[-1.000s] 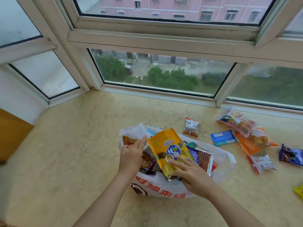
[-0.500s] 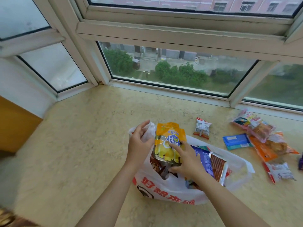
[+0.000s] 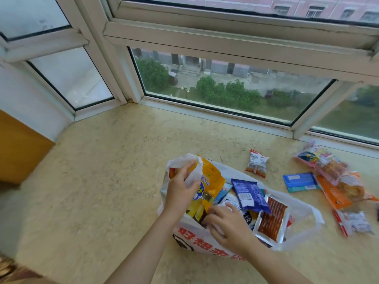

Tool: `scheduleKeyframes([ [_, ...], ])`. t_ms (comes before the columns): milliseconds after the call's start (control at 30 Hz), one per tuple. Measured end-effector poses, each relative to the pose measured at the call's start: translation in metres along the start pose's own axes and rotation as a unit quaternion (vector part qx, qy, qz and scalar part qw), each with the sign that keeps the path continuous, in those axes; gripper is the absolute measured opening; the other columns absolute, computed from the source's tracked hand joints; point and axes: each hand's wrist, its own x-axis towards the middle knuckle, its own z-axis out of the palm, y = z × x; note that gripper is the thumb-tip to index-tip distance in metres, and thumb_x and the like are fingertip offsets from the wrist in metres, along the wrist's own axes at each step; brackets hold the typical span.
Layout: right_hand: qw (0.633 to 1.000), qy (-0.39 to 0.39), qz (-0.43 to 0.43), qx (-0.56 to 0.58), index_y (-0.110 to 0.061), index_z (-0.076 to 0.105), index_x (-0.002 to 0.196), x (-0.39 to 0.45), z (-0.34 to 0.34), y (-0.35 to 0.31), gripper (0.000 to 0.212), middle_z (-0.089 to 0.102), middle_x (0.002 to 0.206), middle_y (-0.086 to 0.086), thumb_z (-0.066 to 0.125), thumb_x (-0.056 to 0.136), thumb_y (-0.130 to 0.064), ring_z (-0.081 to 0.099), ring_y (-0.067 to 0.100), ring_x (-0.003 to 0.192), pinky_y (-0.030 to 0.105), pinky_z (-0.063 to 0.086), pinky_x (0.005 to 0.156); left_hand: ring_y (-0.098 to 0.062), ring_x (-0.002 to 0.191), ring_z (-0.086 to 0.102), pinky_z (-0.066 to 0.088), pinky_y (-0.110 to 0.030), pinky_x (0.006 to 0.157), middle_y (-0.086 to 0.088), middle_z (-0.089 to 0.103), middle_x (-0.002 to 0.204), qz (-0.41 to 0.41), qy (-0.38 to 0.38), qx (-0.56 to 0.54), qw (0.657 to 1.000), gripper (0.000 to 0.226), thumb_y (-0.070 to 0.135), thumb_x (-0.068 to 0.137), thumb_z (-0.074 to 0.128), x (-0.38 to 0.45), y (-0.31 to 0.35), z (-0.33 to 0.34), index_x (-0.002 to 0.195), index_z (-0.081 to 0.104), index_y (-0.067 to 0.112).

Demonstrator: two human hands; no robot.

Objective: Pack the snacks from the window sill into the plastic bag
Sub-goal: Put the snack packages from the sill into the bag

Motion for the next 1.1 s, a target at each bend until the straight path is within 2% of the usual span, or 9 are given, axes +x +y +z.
scheduleKeyframes([
  [100,0.973,0.153,0.170,0.046,-0.023,0.055,0.117,0.039,-0.013,0.018,0.036,0.055,0.122,0.002,0.066,0.083,-0.025,0.053,0.022,0.110,0.046,0.048,0.089,0.000,0.109,0.056,0.048,-0.014,0.089,0.012,0.060,0.121,-0.016,0.029,-0.014,0.999,0.042,0.013,0.087,0.066,0.003,-0.005,0.000,0.126,0.058,0.027],
  [167,0.969,0.066,0.238,0.034,-0.025,0.038,0.140,0.067,-0.020,0.033,0.075,0.040,0.144,0.003,0.074,0.076,-0.039,0.037,0.023,0.131,0.049,0.036,0.105,-0.005,0.114,0.058,0.051,-0.029,0.094,0.008,0.062,0.123,-0.013,0.033,-0.036,0.999,0.044,0.010,0.086,0.065,0.004,-0.003,-0.003,0.127,0.059,0.025],
  [233,0.963,-0.048,0.259,0.063,-0.032,0.022,0.149,0.086,-0.022,0.036,0.094,0.033,0.149,-0.002,0.075,0.072,-0.047,0.034,0.021,0.135,0.050,0.033,0.107,-0.003,0.117,0.056,0.050,-0.026,0.097,0.011,0.062,0.124,-0.004,0.023,-0.055,0.998,0.047,0.004,0.086,0.064,0.003,0.006,-0.009,0.127,0.059,0.025],
  [433,0.990,-0.076,0.115,-0.039,-0.032,0.045,0.137,0.062,0.005,0.004,0.075,0.049,0.135,-0.002,0.072,0.068,-0.033,0.055,0.026,0.105,0.040,0.048,0.081,0.009,0.111,0.056,0.043,-0.008,0.088,0.024,0.066,0.111,0.043,0.013,-0.101,0.994,0.044,-0.001,0.085,0.064,-0.011,0.028,-0.024,0.118,0.065,0.028],
  [667,0.974,-0.088,0.121,-0.173,-0.029,0.043,0.140,0.042,0.005,0.007,0.077,0.045,0.145,0.001,0.072,0.072,-0.053,0.049,0.031,0.127,0.064,0.038,0.099,-0.003,0.102,0.061,0.043,-0.017,0.087,0.014,0.067,0.107,0.146,0.043,0.005,0.988,0.033,0.015,0.082,0.067,-0.018,0.038,-0.020,0.111,0.066,0.031],
  [767,0.967,-0.070,0.136,-0.202,-0.026,0.041,0.143,0.032,-0.010,0.016,0.074,0.039,0.150,0.009,0.067,0.078,-0.051,0.039,0.034,0.135,0.065,0.031,0.103,-0.012,0.103,0.053,0.040,-0.034,0.088,0.010,0.054,0.116,0.248,0.134,0.318,0.905,0.037,0.035,0.079,0.067,-0.005,0.030,-0.012,0.115,0.063,0.035],
  [867,0.957,-0.076,0.179,-0.217,-0.025,0.037,0.143,0.015,-0.025,0.029,0.063,0.037,0.150,0.011,0.044,0.087,-0.054,0.035,0.034,0.137,0.062,0.023,0.108,-0.023,0.117,0.042,0.034,-0.044,0.097,-0.002,0.041,0.129,0.313,0.159,0.436,0.829,0.041,0.030,0.077,0.068,0.000,0.033,0.007,0.118,0.063,0.029],
  [1033,0.935,-0.127,0.296,-0.150,-0.025,0.036,0.140,-0.023,-0.044,0.062,0.065,0.040,0.148,0.010,0.011,0.094,-0.063,0.041,0.032,0.131,0.054,0.027,0.102,-0.024,0.128,0.041,0.023,-0.047,0.109,-0.005,0.050,0.133,0.388,0.036,0.509,0.768,0.053,0.011,0.059,0.076,0.007,0.023,0.064,0.111,0.067,0.022],
  [1100,0.929,-0.143,0.318,-0.123,-0.034,0.018,0.149,-0.032,-0.048,0.078,0.077,0.024,0.157,0.007,0.014,0.085,-0.076,0.036,0.031,0.137,0.052,0.028,0.106,-0.024,0.128,0.046,0.022,-0.048,0.109,-0.005,0.058,0.129,0.362,-0.030,0.572,0.735,0.058,0.014,0.054,0.084,0.023,0.020,0.083,0.109,0.069,0.022],
])
